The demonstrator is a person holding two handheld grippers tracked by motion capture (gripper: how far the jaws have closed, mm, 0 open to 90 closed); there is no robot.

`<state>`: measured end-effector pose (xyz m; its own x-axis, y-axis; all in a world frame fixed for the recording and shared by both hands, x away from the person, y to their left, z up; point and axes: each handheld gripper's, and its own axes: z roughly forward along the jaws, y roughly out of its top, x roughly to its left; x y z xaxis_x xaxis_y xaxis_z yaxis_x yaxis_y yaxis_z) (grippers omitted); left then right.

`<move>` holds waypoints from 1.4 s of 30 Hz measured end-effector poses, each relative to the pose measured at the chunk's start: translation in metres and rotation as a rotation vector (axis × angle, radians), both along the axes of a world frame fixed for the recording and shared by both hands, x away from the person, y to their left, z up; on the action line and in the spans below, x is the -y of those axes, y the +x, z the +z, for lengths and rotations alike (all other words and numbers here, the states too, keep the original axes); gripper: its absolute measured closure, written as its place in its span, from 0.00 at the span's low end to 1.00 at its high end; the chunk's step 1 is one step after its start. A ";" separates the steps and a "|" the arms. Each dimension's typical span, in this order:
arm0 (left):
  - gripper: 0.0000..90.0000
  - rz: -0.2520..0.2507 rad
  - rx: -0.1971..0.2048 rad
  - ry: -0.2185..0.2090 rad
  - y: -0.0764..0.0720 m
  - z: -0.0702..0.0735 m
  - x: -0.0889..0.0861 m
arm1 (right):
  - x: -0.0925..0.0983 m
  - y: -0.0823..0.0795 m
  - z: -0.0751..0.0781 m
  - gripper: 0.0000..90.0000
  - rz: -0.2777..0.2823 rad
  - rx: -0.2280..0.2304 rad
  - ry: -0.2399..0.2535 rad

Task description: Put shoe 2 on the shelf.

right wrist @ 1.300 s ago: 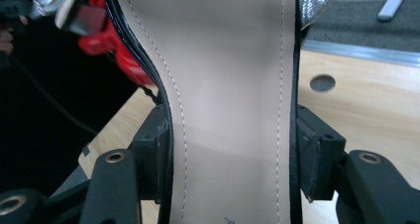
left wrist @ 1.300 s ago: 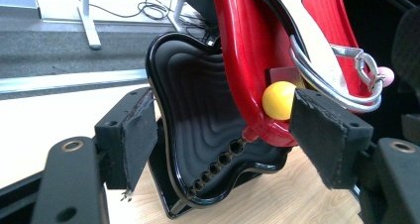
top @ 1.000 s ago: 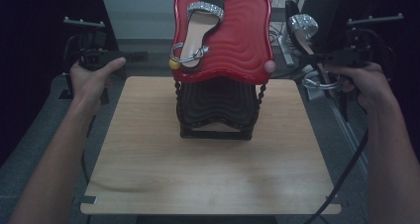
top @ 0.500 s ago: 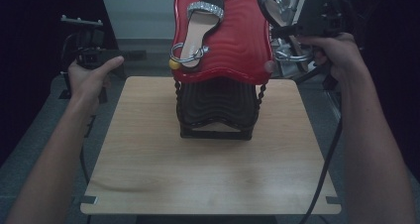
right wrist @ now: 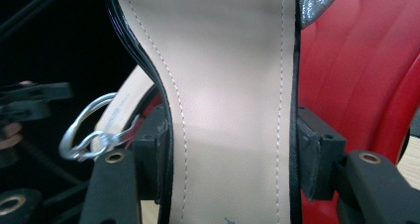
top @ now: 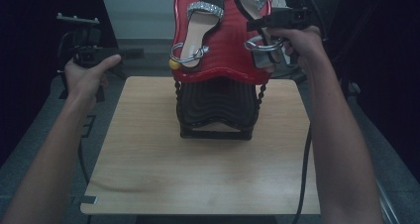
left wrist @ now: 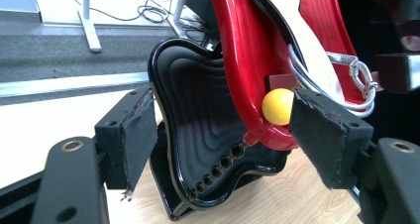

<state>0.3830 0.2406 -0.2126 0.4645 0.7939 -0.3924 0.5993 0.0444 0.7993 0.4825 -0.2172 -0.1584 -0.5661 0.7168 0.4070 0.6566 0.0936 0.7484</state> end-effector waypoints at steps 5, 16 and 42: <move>0.29 0.000 -0.004 0.002 0.001 -0.001 0.001 | -0.008 0.008 -0.010 0.46 -0.075 0.002 -0.035; 0.29 -0.006 -0.011 0.010 0.002 -0.006 0.005 | -0.017 0.011 -0.018 0.31 -0.225 0.056 -0.140; 0.29 -0.007 -0.005 0.010 -0.003 -0.015 0.005 | 0.066 -0.050 -0.029 0.49 -0.018 0.273 -0.014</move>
